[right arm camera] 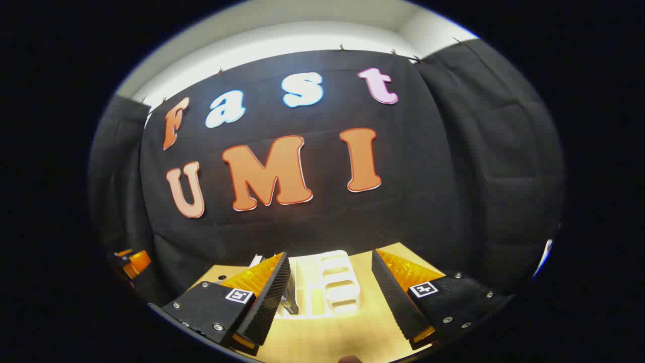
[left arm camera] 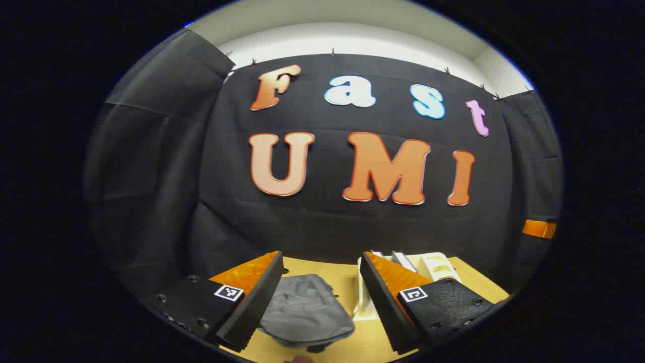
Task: Open the schoolbag, grab two books from the bookshelf and put them into the schoolbag.
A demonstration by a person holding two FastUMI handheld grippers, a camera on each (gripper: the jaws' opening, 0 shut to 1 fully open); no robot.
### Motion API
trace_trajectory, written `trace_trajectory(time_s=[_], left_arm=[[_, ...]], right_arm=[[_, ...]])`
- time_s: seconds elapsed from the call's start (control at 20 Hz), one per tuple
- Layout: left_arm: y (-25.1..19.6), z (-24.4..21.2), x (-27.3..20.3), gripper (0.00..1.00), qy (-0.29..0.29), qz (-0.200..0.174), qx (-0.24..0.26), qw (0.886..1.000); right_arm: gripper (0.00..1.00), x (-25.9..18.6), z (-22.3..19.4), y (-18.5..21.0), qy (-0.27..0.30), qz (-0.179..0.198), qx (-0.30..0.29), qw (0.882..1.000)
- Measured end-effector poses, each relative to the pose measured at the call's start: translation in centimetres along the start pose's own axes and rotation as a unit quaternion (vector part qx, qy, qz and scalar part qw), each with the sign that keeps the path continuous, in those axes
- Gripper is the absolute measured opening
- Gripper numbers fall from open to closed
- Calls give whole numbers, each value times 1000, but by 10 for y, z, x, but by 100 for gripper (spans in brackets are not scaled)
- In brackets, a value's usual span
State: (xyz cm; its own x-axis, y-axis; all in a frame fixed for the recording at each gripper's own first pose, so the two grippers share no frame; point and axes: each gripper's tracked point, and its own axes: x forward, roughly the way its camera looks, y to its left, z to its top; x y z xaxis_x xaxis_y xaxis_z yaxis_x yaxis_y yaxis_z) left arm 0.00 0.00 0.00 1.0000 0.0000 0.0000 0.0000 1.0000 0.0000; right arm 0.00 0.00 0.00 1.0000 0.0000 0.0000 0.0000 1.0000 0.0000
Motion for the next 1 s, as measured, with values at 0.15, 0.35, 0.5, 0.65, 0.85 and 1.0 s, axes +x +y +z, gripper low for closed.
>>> trace_trajectory(time_s=[0.15,0.35,0.5,0.65,0.85,1.0], left_arm=[[37,8,-2,96,-21,47,-8,999],[41,13,4,96,-17,43,17,999],[39,15,3,96,-10,34,17,999],[31,19,14,96,-9,21,7,1000],[19,23,31,96,-17,1,-2,1000],[13,20,37,96,-9,-12,5,1000]], right_arm=[[97,1,-5,21,13,37,-25,999],[97,18,-16,28,30,40,-55,997],[97,22,-16,52,31,64,-20,997],[97,23,-23,56,36,67,-21,997],[97,20,-30,51,40,56,-48,996],[97,21,-35,50,49,51,-40,997]])
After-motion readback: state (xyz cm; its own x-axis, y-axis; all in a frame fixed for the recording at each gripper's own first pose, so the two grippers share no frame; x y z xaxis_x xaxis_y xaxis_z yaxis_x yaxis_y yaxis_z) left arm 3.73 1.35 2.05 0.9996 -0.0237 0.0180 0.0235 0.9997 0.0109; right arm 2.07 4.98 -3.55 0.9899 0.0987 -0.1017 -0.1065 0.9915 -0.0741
